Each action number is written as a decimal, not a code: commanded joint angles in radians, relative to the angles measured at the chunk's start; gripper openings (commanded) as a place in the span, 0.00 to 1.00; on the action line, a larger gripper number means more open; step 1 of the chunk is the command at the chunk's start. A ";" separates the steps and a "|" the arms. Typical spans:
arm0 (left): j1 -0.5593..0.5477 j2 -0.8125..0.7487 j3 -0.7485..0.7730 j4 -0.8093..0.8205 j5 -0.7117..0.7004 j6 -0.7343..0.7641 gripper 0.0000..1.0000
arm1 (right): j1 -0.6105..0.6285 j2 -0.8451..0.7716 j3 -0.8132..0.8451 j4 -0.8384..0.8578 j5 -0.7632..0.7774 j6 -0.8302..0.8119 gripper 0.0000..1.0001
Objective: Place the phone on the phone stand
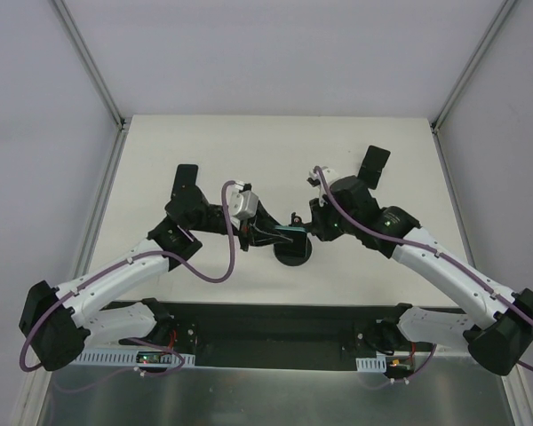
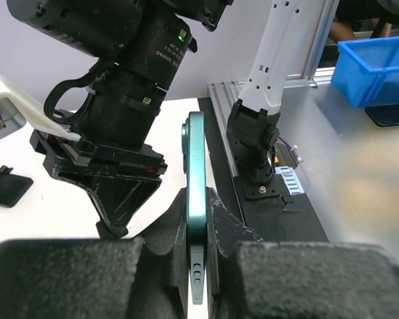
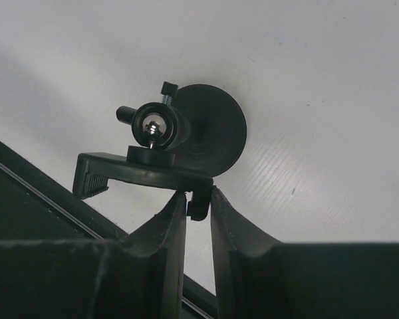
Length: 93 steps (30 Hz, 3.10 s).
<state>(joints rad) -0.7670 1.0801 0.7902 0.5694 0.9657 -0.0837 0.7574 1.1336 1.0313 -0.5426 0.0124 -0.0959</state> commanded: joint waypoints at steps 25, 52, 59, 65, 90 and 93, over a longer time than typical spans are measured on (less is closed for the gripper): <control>-0.014 -0.275 -0.063 -0.088 -0.088 -0.057 0.00 | 0.051 0.026 0.029 -0.011 0.109 0.013 0.35; -0.063 0.219 0.108 0.279 0.221 0.098 0.00 | 0.037 0.005 0.038 0.086 -0.050 -0.128 0.01; -0.014 0.385 0.228 0.309 0.386 0.036 0.00 | -0.013 0.008 0.018 0.102 -0.219 -0.154 0.01; 0.032 0.487 0.227 0.535 0.427 -0.149 0.00 | -0.038 0.012 0.012 0.115 -0.270 -0.148 0.01; 0.077 0.377 0.064 0.308 0.269 0.000 0.00 | -0.044 -0.028 -0.025 0.204 -0.201 -0.073 0.01; 0.067 0.411 0.089 0.308 0.289 -0.031 0.00 | -0.046 -0.015 -0.024 0.217 -0.223 -0.068 0.01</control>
<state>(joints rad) -0.6998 1.4940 0.8516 0.8730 1.2396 -0.0982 0.7197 1.1622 0.9878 -0.4385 -0.1967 -0.1974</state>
